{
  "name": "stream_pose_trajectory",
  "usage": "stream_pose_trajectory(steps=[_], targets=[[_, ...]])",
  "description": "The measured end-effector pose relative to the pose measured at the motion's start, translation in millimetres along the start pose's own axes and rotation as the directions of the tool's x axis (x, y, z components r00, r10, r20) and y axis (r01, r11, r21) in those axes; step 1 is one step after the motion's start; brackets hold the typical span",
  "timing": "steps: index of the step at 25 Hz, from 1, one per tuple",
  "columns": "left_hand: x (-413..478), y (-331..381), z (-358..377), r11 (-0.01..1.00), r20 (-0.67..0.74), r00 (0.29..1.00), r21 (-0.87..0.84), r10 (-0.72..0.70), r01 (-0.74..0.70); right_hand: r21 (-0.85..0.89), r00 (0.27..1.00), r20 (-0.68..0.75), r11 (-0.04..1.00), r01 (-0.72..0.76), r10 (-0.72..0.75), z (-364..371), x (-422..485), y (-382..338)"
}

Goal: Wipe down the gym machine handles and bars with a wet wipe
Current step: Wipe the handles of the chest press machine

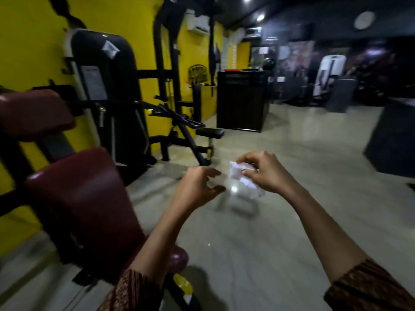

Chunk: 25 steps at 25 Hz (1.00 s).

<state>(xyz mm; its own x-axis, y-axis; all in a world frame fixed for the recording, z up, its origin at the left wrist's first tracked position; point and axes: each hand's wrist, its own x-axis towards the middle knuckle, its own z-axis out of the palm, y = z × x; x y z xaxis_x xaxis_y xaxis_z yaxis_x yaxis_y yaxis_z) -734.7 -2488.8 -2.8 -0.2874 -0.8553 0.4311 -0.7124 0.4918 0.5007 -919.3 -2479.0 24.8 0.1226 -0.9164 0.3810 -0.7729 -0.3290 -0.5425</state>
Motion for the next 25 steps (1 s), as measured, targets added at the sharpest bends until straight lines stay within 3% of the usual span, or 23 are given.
stream_pose_trajectory(steps=[5,9,19,25], targets=[[40.0,38.8,66.5,0.997,0.128,0.989,0.004,0.074,-0.075,-0.009,0.992,-0.042,0.993,-0.122,0.121,-31.2,-20.4,66.9],[81.8,32.0,97.5,0.997,0.15,0.986,0.0,0.071,-0.072,-0.019,0.992,-0.023,0.992,-0.127,0.126,-32.6,4.4,106.8],[245.7,-66.8,132.1,0.988,0.089,0.992,0.133,-0.091,0.078,0.029,0.996,0.093,0.999,0.014,-0.017,18.2,212.7,190.3],[319.4,-121.2,123.4,0.972,-0.041,0.983,0.143,-0.182,0.186,0.119,0.981,0.136,0.986,0.119,-0.135,60.9,329.6,208.3]])
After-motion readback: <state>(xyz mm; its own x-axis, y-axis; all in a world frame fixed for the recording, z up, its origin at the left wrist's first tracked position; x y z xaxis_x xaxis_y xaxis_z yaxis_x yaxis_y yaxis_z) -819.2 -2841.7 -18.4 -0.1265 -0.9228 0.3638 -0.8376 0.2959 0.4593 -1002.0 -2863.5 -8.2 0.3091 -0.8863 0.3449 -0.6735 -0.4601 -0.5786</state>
